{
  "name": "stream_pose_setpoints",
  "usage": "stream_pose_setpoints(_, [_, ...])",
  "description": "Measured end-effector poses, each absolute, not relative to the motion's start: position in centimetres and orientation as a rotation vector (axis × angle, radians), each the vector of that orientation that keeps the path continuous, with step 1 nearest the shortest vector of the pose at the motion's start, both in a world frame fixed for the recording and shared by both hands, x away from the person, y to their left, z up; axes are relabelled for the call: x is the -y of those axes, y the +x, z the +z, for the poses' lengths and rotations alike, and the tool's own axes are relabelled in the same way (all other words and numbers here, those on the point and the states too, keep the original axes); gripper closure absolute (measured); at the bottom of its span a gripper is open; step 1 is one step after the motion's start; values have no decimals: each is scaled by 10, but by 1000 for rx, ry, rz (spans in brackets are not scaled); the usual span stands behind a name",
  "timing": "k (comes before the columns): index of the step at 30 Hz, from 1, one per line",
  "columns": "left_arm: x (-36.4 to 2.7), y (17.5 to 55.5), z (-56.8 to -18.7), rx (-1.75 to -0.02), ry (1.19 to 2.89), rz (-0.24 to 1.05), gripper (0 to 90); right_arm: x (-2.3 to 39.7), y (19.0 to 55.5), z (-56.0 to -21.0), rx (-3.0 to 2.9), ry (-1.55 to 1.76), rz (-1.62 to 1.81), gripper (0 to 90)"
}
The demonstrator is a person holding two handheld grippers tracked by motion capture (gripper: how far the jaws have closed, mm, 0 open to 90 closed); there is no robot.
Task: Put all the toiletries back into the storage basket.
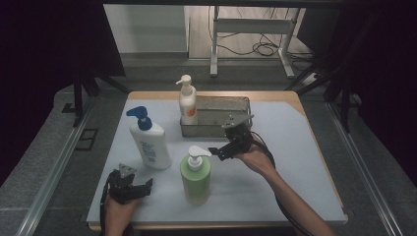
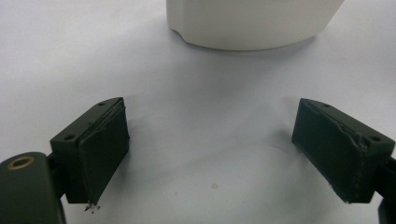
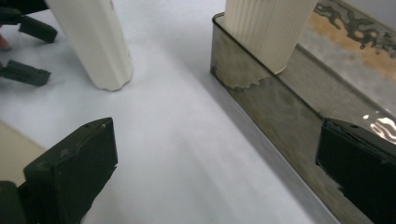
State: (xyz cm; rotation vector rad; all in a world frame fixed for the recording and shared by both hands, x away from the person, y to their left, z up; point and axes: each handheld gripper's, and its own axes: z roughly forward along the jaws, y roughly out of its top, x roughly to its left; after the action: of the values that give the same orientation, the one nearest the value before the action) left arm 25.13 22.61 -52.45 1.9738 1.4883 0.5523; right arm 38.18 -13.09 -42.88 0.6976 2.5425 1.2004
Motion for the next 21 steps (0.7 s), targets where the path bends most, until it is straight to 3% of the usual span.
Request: stream_pose_setpoints(21, [-226,251,-524,-1488,1974,553,107,150,342,-432,-2561,632,1230,0])
